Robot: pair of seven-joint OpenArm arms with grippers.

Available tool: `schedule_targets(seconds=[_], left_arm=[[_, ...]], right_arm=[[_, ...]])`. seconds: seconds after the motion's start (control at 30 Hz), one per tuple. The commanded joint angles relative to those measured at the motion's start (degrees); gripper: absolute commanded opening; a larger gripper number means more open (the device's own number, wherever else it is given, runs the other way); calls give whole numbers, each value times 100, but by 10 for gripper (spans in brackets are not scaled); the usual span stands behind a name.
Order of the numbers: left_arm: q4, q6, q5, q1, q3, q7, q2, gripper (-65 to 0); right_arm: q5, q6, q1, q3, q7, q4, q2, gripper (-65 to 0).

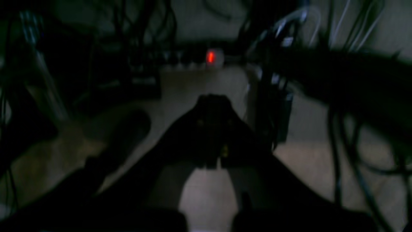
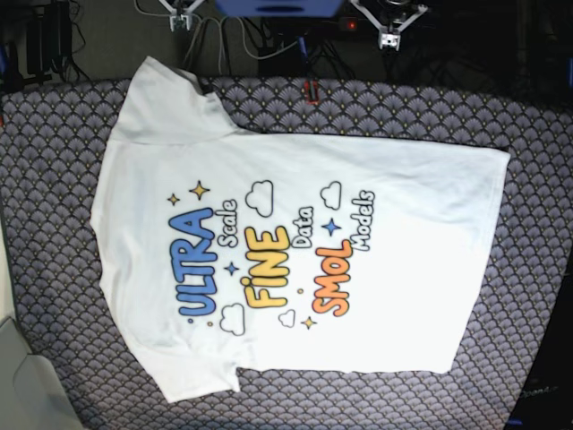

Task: Fold the T-shirt properly

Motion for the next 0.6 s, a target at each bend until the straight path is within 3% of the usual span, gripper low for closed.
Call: schedule_targets(seconds=[0.0,0.37,0.57], left_arm=[[187,-6,-10,218,-6,-67,-87,-647],[2991,-49,-10,1572,-656,-31,-175,-647],[4406,-58,-10,2240,-647,-23,-192,-647]], right_arm=[[7,-7,-252,3,94,320,39,-650],[7,-7,-2001,56,58,3273,610,-650],[16,-7,-2705,258,50,4698,645,-650]])
